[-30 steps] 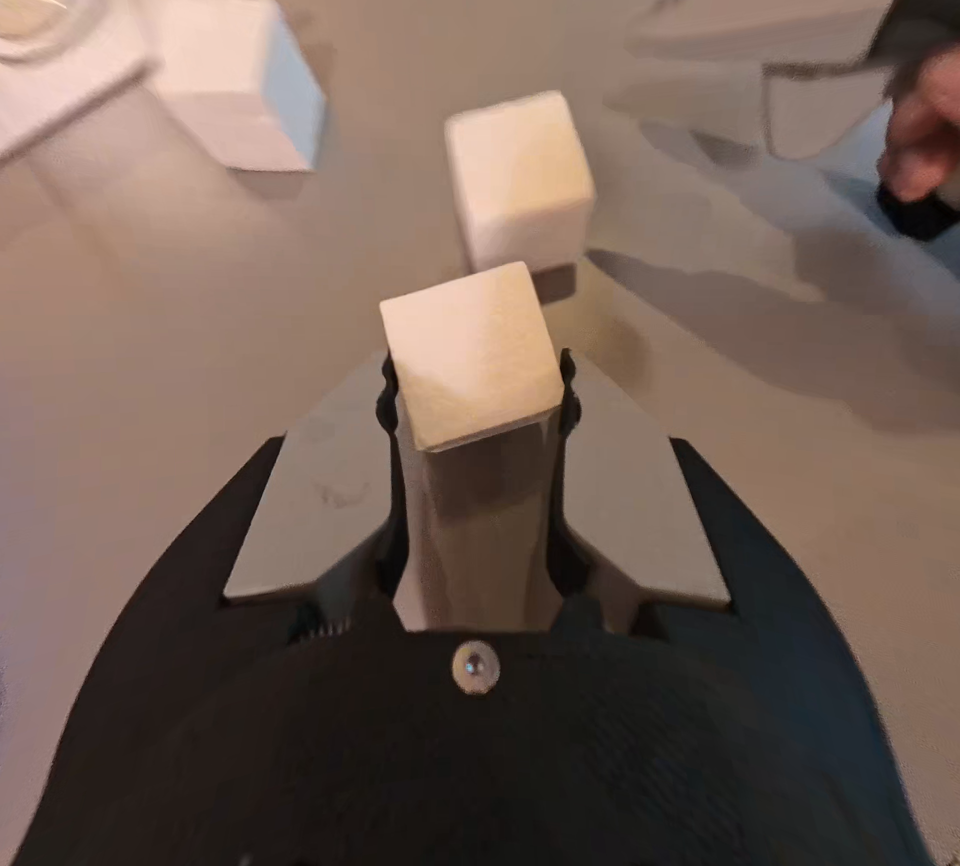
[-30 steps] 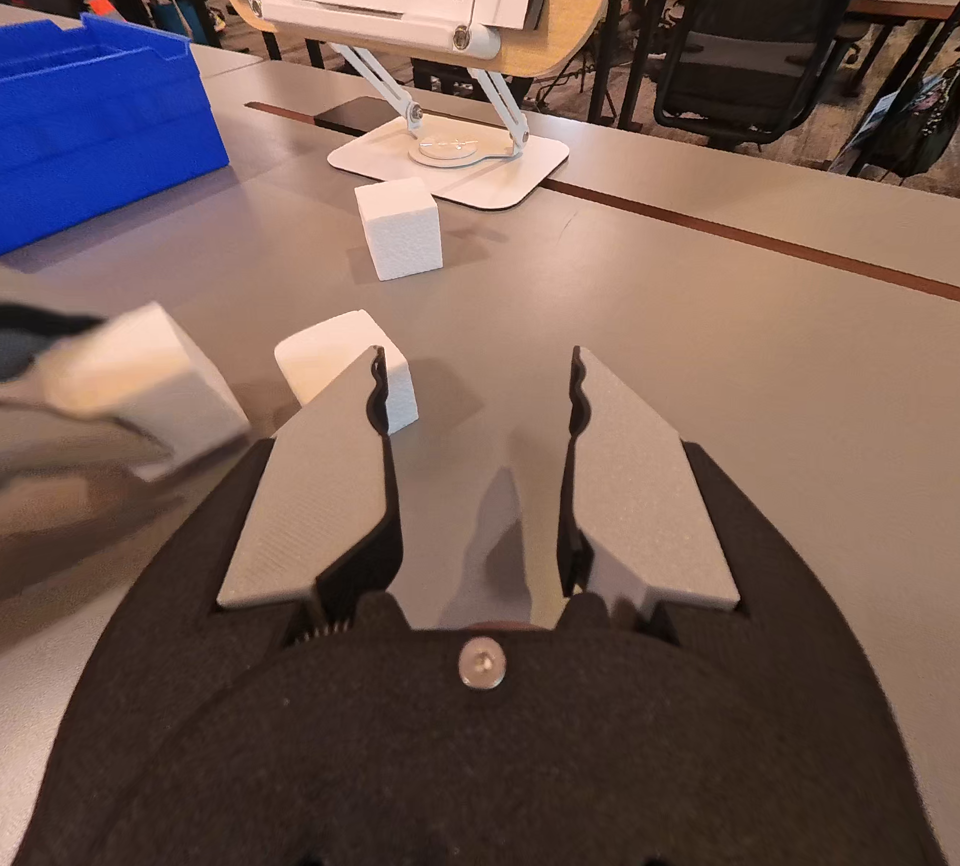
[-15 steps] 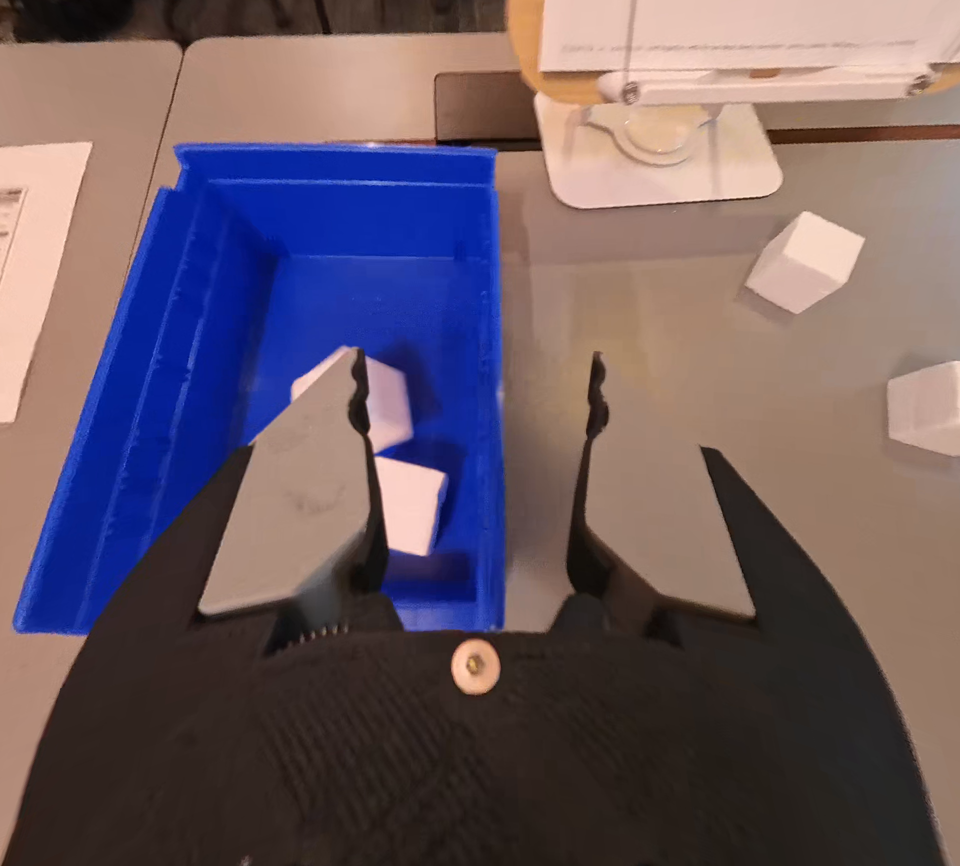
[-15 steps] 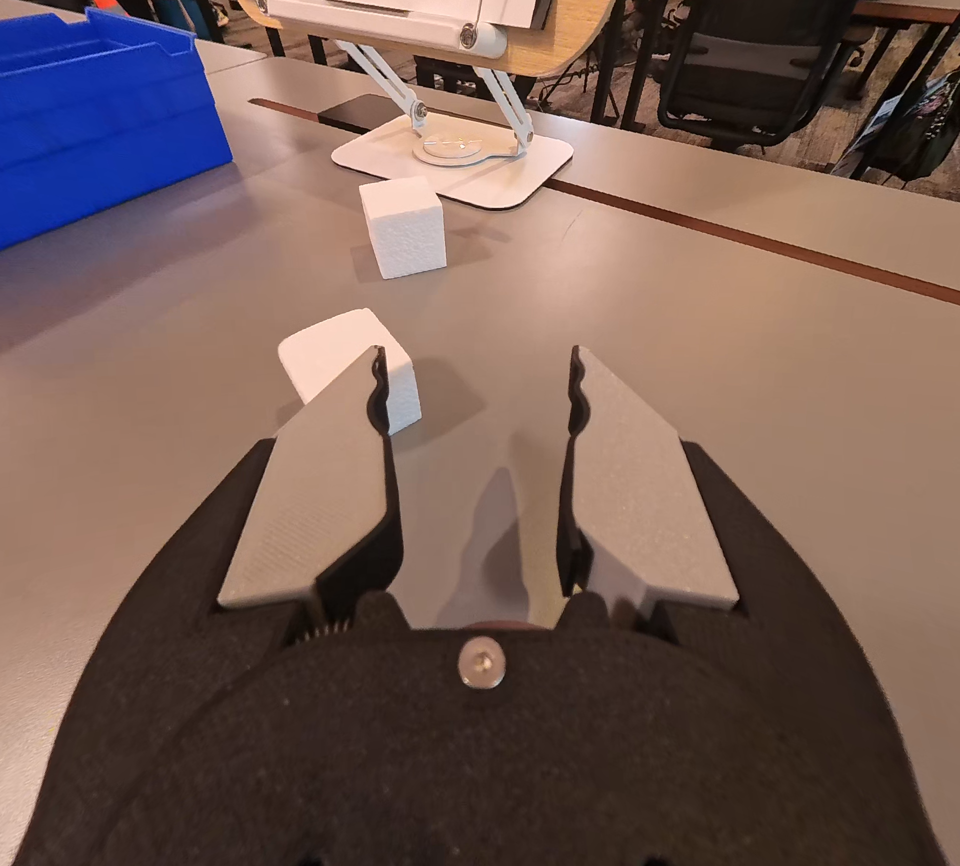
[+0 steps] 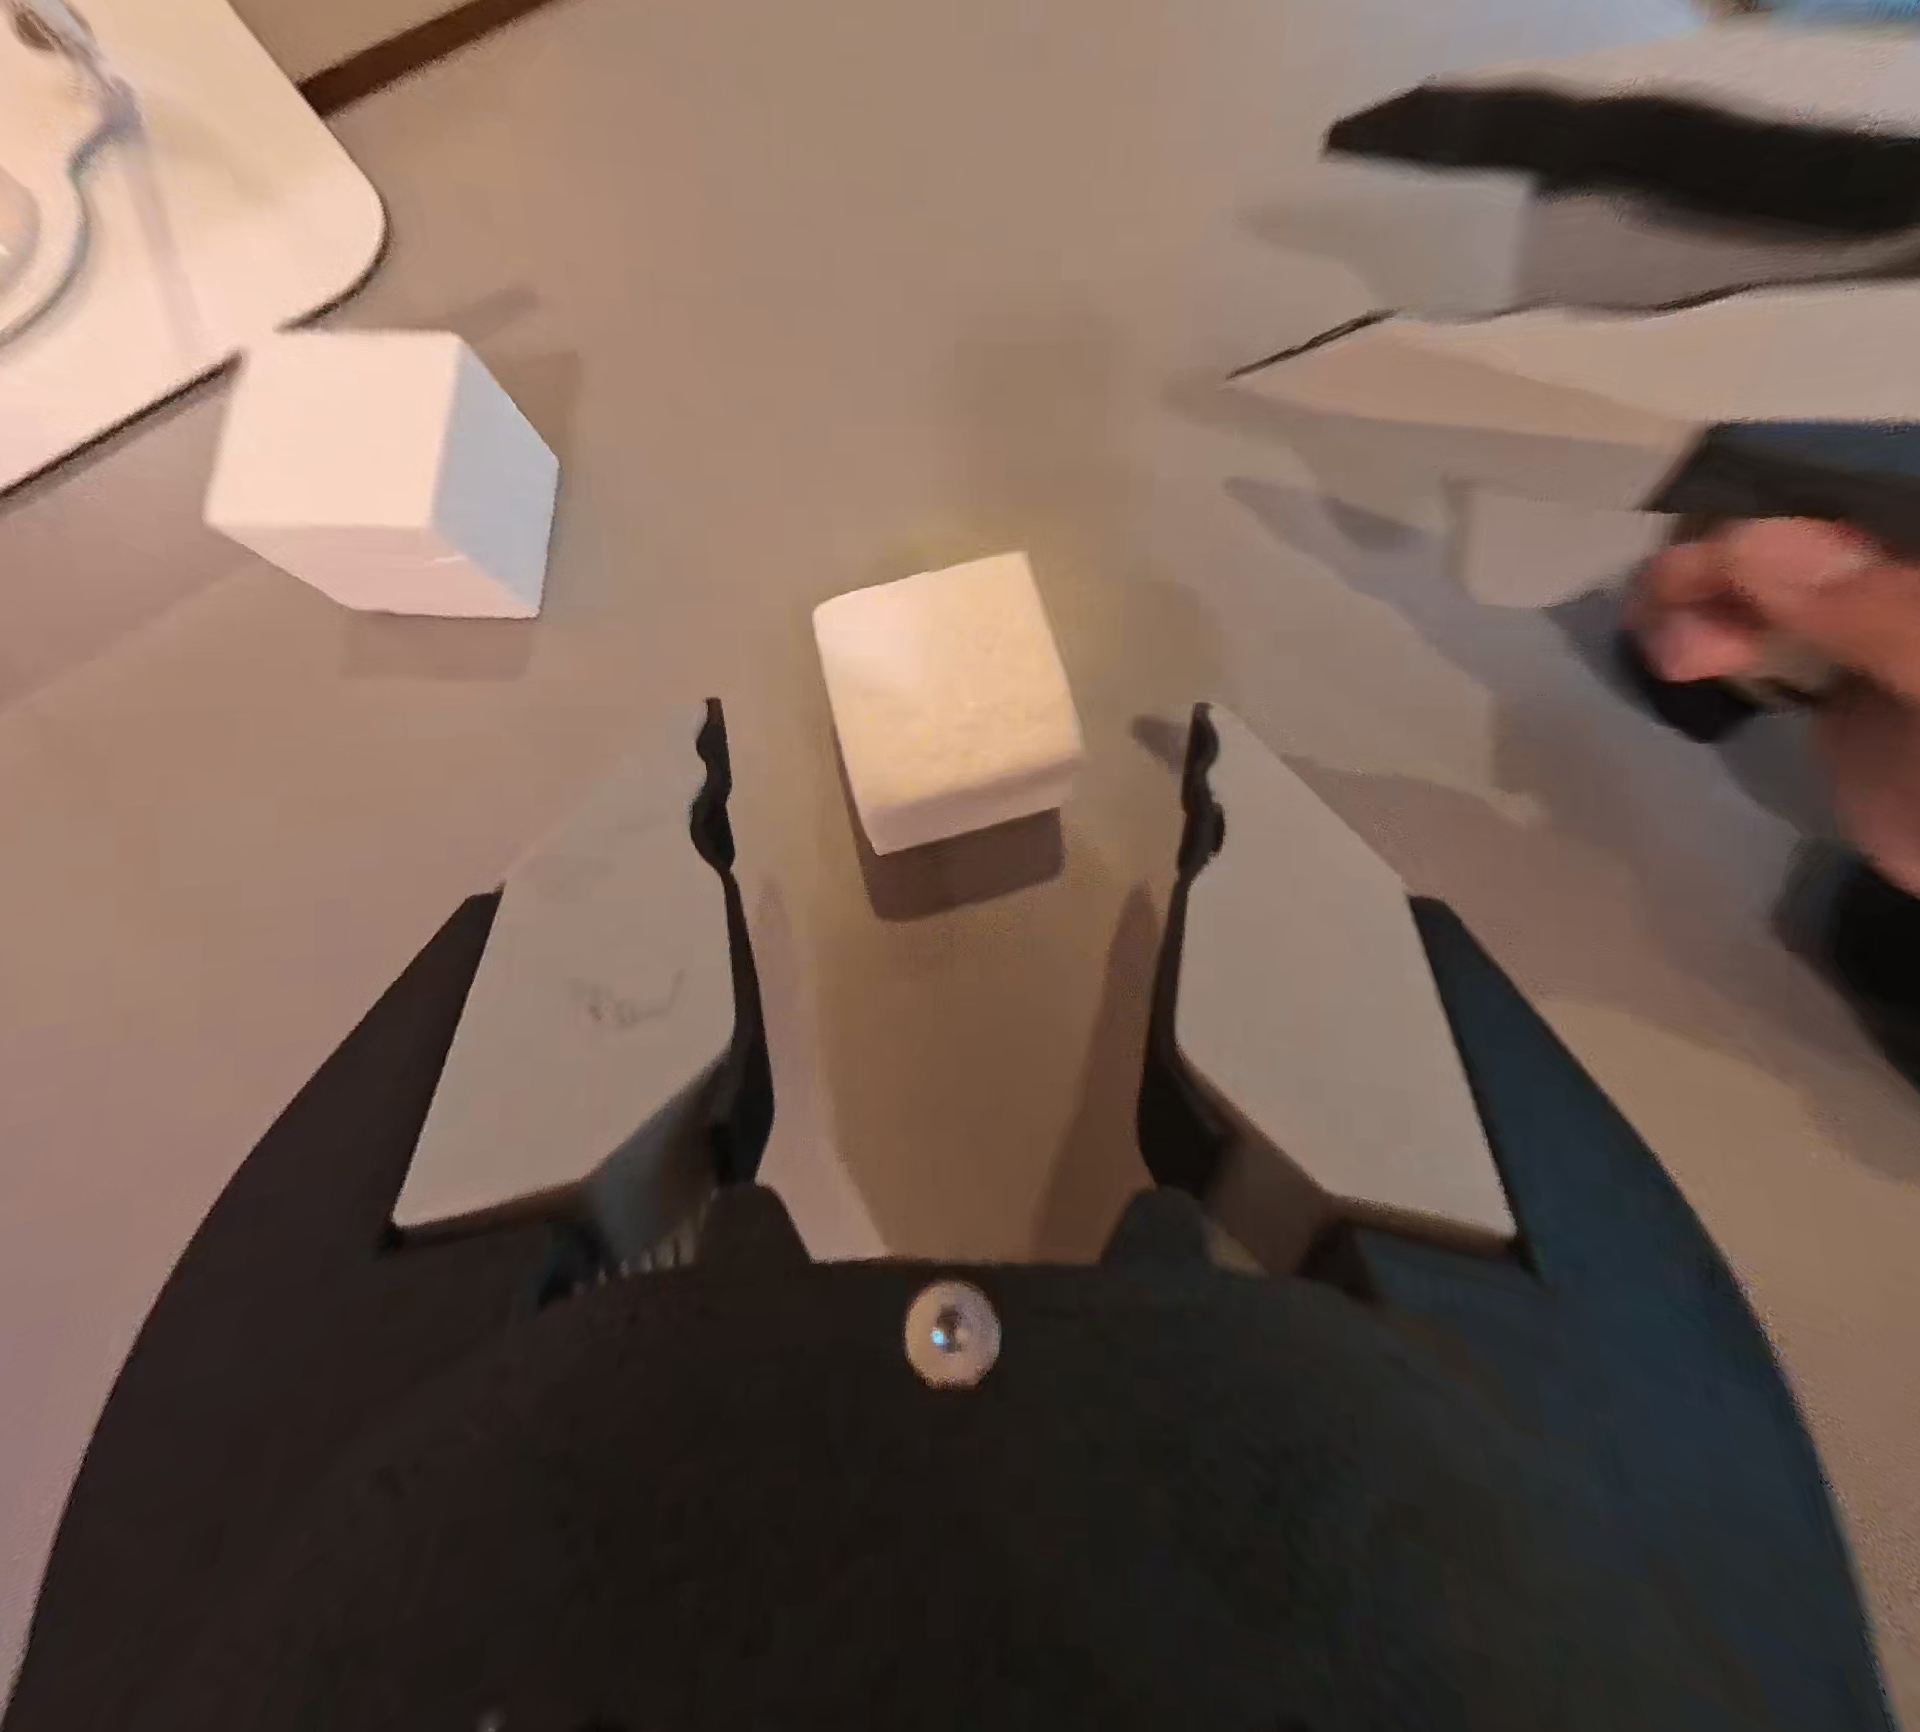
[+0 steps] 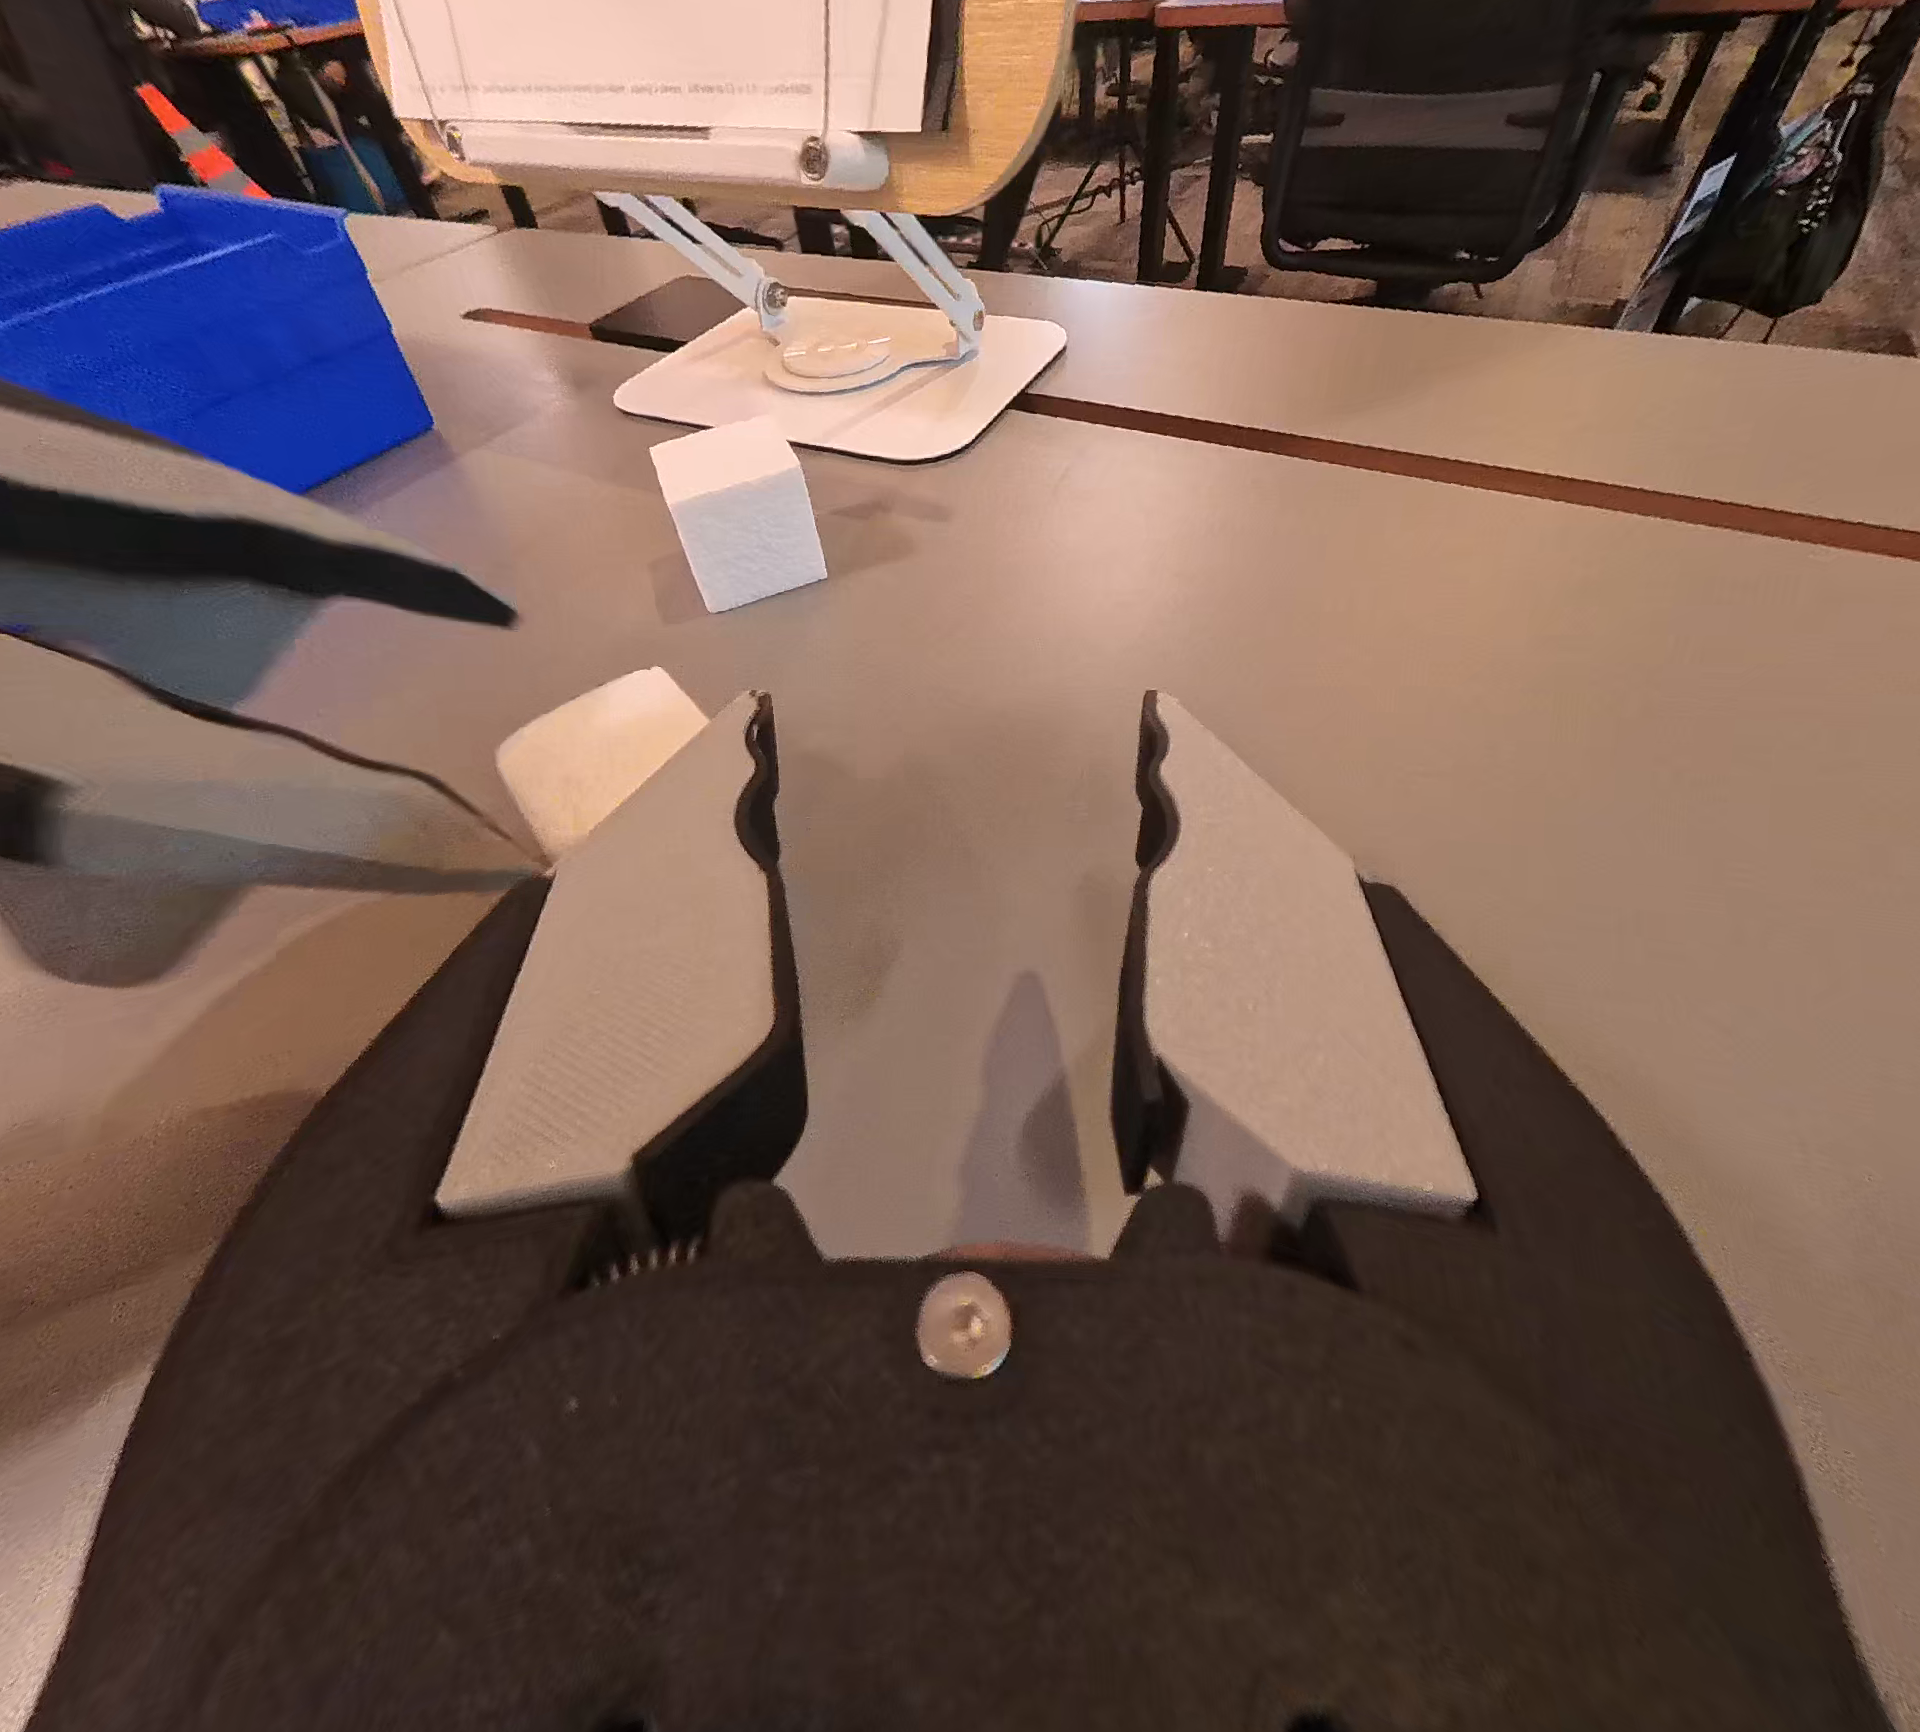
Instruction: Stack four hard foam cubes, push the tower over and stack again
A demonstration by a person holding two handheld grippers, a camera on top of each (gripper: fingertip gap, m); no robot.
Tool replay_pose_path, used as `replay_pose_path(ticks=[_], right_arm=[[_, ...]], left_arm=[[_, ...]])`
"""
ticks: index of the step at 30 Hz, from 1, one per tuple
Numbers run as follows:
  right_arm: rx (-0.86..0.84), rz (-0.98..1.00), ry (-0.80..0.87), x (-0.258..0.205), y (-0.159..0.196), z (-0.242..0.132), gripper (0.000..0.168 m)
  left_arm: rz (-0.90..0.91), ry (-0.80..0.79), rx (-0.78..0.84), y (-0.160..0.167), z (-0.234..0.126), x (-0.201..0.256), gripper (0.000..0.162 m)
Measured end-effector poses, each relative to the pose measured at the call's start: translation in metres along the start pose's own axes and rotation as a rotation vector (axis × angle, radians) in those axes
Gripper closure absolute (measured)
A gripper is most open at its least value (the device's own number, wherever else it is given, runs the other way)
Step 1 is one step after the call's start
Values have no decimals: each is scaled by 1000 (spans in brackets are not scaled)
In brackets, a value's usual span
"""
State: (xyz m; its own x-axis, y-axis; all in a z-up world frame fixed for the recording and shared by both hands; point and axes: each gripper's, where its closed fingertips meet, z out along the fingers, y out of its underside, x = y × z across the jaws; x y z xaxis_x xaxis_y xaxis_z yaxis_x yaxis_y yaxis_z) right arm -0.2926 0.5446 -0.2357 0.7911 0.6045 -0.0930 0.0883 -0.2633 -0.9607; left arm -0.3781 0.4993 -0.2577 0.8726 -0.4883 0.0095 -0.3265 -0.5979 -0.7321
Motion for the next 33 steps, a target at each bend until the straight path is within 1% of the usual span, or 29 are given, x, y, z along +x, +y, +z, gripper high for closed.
replay_pose_path(ticks=[1, 3, 4, 5, 6, 8, 10, 12, 14, 16, 17, 18, 19, 20, 21, 24, 26, 29, 30, 31, 33], right_arm=[[-1, 2, 1, 1, 0, -1, 101], [1, -4, 4, 3, 0, -2, 101], [3, -6, 3, 2, -1, -2, 101], [6, -7, 0, 2, -2, -3, 101], [11, -8, -2, 1, -3, -4, 101], [16, -14, -5, 0, -5, -4, 101], [10, -17, -8, -2, -3, -3, 101], [3, -24, -11, -4, -2, -2, 101], [-2, -35, -9, -5, -1, -2, 102], [-5, -40, -8, -5, 0, -1, 102], [-7, -41, -8, -6, 1, -1, 102], [-9, -43, -6, -6, 1, 0, 102], [-10, -45, -4, -5, 2, 0, 102], [-11, -45, -3, -5, 2, 0, 101], [-12, -45, -2, -5, 2, 0, 101], [-14, -44, -2, -4, 3, 1, 101], [-20, -47, 0, -4, 4, 1, 102], [-17, -45, 1, -4, 4, 0, 102], [-15, -42, 0, -4, 3, 0, 102], [-13, -40, -1, -4, 3, 0, 102], [-10, -36, -5, -4, 2, -1, 101]], left_arm=[[9, -24, -48, 8, 14, -2, 82], [26, -41, -145, 27, 31, -7, 106], [26, -55, -142, 27, 31, -13, 106], [24, -77, -110, 21, 22, -23, 107], [17, -101, -61, 11, 8, -35, 107], [-3, -173, 37, -11, -35, -68, 106], [-30, -281, 102, -24, -86, -116, 106], [-87, -393, 143, -26, -137, -172, 106], [-181, -466, 152, -13, -177, -228, 106], [-282, -516, 133, 11, -202, -277, 104], [-327, -533, 117, 26, -209, -297, 97], [-375, -543, 91, 42, -212, -312, 86], [-422, -540, 64, 55, -213, -321, 77], [-453, -525, 54, 62, -211, -323, 74], [-449, -501, 68, 61, -208, -318, 74], [-349, -421, 141, 32, -187, -282, 75], [-285, -321, 128, 11, -155, -242, 75], [-212, -109, 100, -17, -95, -170, 70], [-185, -65, 89, -24, -75, -152, 69], [-152, -46, 77, -30, -56, -139, 69], [-91, -63, 63, -38, -20, -128, 64]])
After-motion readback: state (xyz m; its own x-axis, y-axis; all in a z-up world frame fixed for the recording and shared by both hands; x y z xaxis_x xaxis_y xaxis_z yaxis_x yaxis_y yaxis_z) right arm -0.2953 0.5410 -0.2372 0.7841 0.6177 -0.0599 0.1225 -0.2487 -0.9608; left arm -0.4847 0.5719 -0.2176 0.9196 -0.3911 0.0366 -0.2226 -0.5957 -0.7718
